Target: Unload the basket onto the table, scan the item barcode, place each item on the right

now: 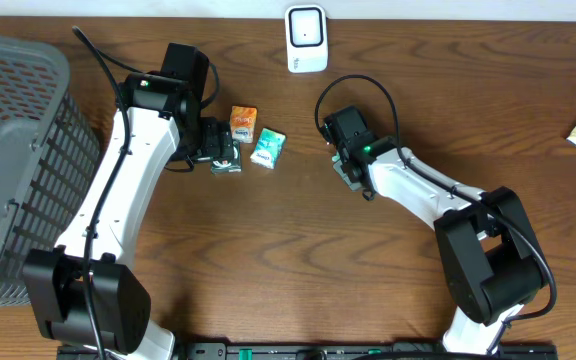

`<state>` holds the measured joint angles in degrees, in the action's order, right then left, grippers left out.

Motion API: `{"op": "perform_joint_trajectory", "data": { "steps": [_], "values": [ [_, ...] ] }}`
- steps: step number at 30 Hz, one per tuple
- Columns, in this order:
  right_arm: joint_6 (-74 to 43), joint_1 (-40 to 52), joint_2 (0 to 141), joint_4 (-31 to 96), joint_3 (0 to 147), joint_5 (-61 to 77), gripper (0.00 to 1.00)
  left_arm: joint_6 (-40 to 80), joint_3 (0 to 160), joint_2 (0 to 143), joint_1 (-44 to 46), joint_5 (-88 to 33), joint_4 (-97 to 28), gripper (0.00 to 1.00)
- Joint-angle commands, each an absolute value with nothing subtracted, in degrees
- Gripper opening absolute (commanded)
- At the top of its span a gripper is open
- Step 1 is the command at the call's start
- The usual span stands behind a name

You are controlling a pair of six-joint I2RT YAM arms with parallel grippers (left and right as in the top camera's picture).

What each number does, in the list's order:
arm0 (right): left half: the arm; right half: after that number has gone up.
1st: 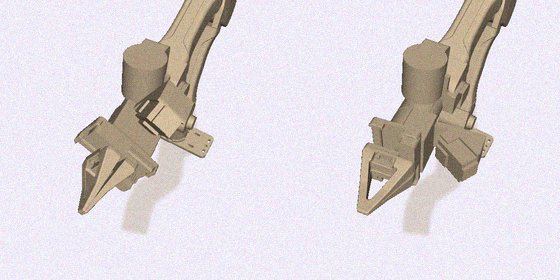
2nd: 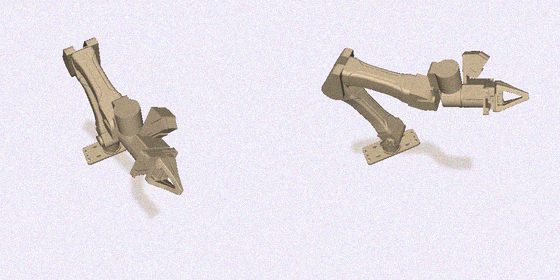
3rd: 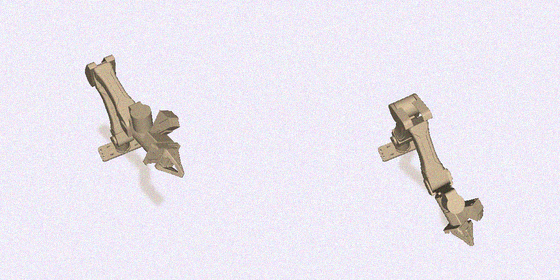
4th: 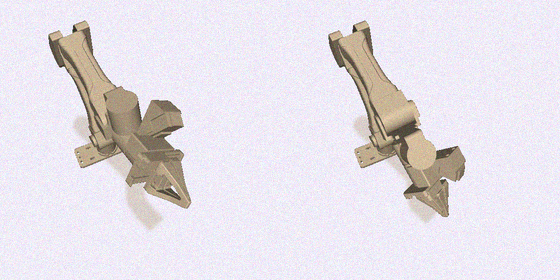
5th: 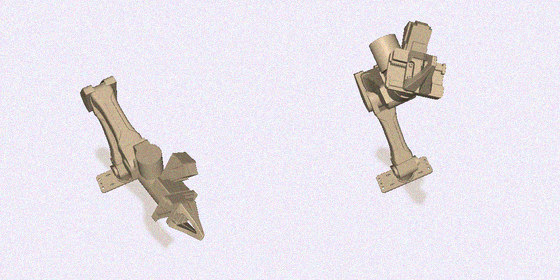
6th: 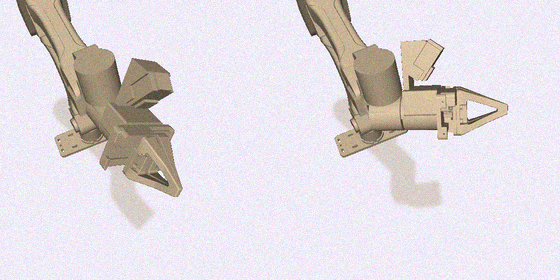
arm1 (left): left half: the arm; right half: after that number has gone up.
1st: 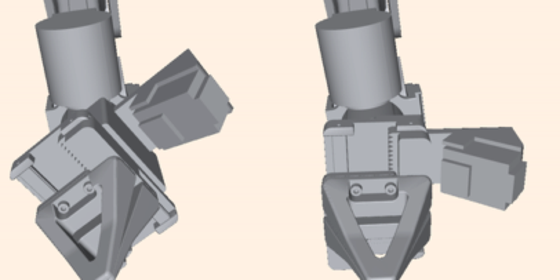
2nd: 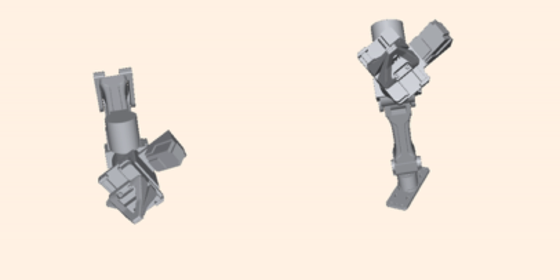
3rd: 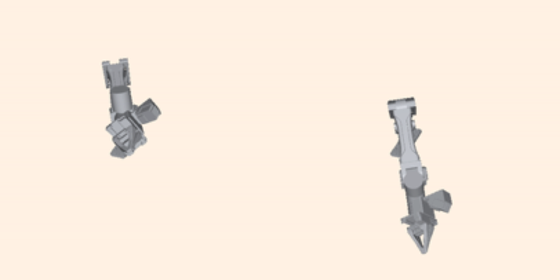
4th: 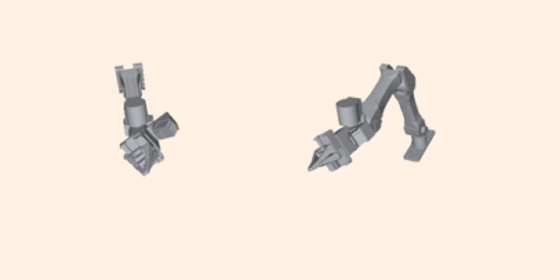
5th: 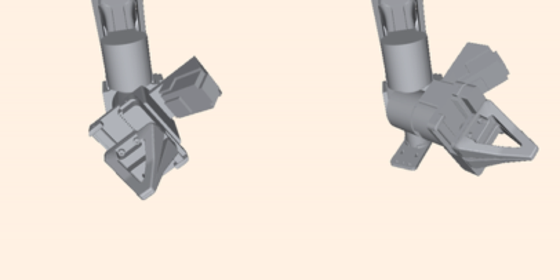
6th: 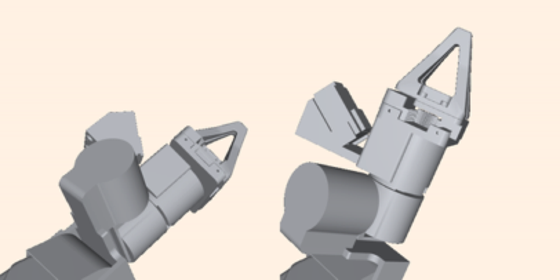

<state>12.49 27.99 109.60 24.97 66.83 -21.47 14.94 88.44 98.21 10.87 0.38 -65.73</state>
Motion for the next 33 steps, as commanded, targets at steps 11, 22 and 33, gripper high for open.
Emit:
{"op": "perform_joint_trajectory", "data": {
  "steps": [11, 22, 33],
  "values": [
    [12.47, 25.85, 110.28, 22.02, 64.64, -22.15, 0.39, 14.61, 89.21, 98.04, 10.57, 0.91, -65.93, 0.98],
    [9.76, 25.30, 111.59, 17.54, 64.95, -21.93, 0.12, 14.61, 89.21, 98.04, 10.57, 0.91, -65.93, 0.98],
    [9.96, 25.28, 110.67, 17.76, 77.52, -22.04, 0.01, 14.61, 89.21, 98.04, 10.57, 0.91, -65.93, 0.98]
  ]
}}
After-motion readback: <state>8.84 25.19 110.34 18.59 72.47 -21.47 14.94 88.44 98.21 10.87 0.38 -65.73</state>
